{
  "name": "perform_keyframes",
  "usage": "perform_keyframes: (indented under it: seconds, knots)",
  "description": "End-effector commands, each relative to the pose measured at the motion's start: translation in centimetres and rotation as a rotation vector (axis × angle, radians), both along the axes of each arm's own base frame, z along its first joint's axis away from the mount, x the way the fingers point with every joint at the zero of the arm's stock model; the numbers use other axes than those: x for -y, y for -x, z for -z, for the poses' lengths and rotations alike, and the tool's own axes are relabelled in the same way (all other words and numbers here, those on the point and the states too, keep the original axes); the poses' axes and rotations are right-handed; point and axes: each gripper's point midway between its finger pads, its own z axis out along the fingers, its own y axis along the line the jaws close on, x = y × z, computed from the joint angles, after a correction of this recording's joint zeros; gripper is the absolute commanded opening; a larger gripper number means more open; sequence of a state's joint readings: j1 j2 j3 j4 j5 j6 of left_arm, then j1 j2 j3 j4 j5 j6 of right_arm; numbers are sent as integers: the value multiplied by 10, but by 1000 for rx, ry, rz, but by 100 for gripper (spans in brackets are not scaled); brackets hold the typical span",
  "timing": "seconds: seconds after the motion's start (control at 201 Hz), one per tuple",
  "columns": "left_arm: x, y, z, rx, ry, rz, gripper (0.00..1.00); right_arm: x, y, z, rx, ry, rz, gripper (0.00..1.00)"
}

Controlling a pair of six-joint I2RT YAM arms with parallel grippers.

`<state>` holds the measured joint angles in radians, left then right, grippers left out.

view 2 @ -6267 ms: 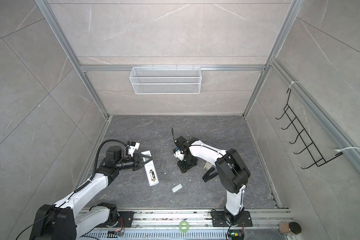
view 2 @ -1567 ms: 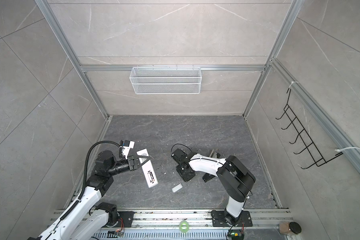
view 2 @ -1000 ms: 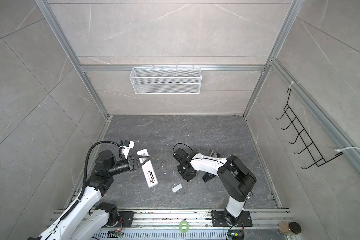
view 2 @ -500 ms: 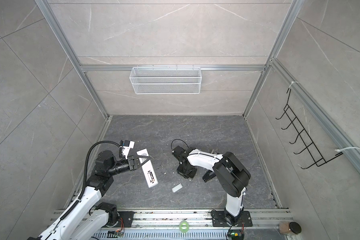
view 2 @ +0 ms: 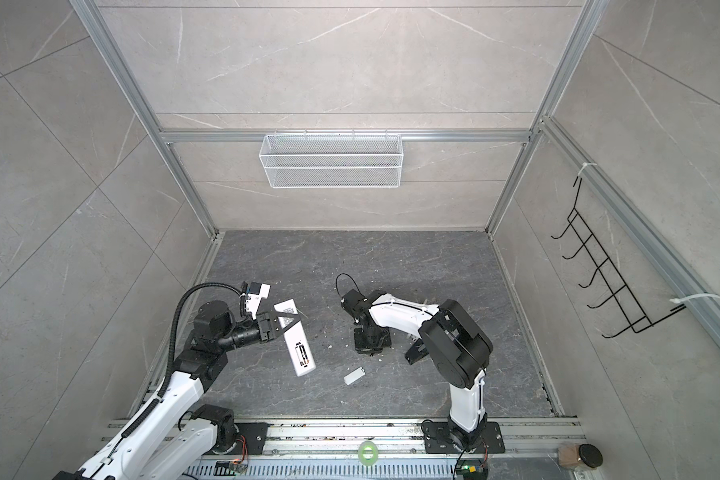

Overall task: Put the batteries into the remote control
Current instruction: 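Close the right gripper on the AA battery, holding it upright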

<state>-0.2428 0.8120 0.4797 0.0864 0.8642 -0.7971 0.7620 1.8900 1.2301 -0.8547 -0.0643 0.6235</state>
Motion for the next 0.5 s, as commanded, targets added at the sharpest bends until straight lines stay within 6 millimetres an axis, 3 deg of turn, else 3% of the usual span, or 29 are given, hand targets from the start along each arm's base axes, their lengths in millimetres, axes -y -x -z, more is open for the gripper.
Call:
perform_keyframes:
  seconds: [0.0,0.115,0.334,0.493]
  knots:
    - [2,-3,-18,75,-5,10,0,6,7,6,-32,10,-67,5]
    - [1,-2,-18,77,-8,9,0,9,7,5,-33,28,-83,12]
    - [0,-2,-16,75,-11,5,0,2,-5,-6,9,7,-77,40]
    - [1,-1,-17,79,-8,6,0,-8,-21,-22,58,-14,-71,44]
